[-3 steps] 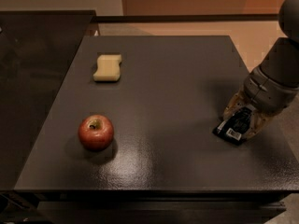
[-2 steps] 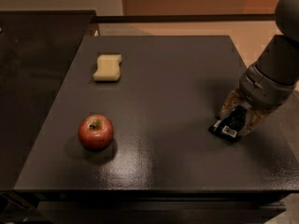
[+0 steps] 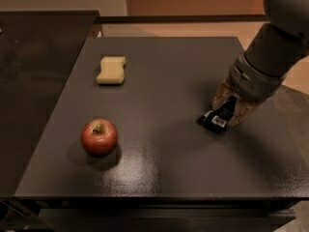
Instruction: Move rxbar blueberry near sponge
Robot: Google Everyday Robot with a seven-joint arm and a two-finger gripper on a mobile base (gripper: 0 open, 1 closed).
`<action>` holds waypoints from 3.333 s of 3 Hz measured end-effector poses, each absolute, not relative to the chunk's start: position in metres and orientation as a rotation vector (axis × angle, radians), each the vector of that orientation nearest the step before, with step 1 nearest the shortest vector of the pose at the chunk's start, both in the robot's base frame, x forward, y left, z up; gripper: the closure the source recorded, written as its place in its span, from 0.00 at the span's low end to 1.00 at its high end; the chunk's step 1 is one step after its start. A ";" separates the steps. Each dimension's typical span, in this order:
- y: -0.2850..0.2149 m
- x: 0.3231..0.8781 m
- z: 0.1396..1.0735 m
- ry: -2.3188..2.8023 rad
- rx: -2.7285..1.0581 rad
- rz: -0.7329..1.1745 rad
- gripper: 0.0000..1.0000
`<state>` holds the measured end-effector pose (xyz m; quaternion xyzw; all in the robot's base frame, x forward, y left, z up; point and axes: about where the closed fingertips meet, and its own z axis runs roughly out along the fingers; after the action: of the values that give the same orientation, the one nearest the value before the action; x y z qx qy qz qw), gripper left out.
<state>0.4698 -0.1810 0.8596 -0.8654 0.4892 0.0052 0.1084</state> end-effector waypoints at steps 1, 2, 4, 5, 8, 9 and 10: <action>-0.158 0.489 0.869 1.433 -2.520 -0.061 1.00; -0.137 0.516 0.879 1.418 -2.486 -0.126 1.00; -0.089 0.570 0.888 1.318 -2.459 -0.151 1.00; -0.066 0.594 0.880 1.259 -2.473 -0.120 1.00; 0.002 0.614 0.852 1.057 -2.549 -0.046 0.59; 0.026 0.611 0.846 0.983 -2.583 -0.036 0.36; 0.045 0.609 0.845 0.924 -2.602 -0.035 0.12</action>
Offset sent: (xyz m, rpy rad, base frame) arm 0.0814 0.0709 0.0321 0.0184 -0.1812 -0.0283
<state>0.6089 0.0455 0.8453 -0.9253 0.3287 -0.0123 0.1890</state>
